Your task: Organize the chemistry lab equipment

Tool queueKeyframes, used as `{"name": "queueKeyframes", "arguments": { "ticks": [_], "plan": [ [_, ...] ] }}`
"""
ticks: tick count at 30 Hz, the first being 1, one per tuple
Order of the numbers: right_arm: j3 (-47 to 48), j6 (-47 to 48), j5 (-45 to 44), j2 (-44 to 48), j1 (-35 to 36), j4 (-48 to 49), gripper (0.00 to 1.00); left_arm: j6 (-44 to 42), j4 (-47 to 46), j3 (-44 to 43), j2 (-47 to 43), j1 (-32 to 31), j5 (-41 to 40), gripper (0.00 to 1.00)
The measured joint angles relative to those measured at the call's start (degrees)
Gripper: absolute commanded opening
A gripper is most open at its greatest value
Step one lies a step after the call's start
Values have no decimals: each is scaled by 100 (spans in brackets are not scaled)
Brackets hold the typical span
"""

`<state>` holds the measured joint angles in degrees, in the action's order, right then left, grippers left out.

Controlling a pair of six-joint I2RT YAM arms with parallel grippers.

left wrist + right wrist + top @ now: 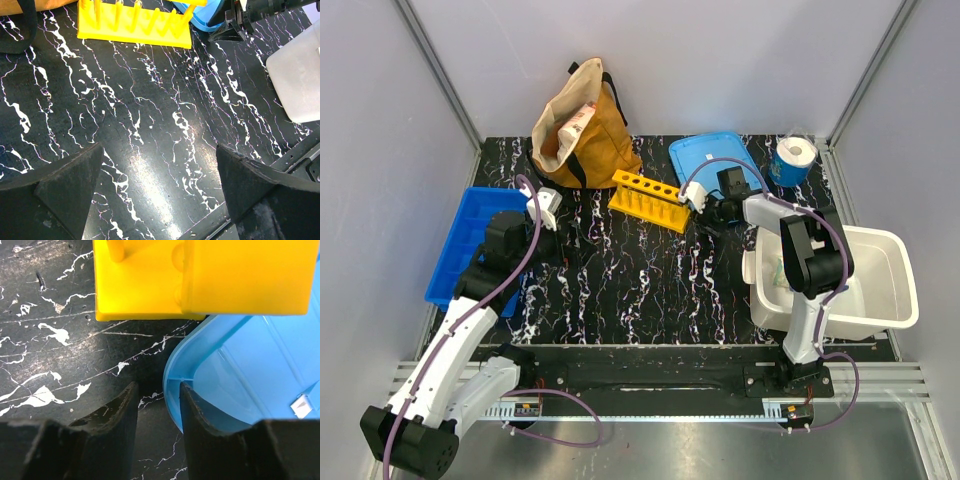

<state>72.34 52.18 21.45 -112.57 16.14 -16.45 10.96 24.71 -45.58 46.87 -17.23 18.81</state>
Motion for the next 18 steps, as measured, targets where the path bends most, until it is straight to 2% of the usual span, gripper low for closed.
{"name": "queueKeyframes", "arguments": {
  "ticks": [4,12,18],
  "plan": [
    [31,59,-87,-31,37,9,36,2,0,0,0,0,0,99],
    [103,162,-201,-98,76,37,32,2,0,0,0,0,-2,99],
    [155,227,-299,-164,96,138,20,2,0,0,0,0,-2,99]
  ]
}}
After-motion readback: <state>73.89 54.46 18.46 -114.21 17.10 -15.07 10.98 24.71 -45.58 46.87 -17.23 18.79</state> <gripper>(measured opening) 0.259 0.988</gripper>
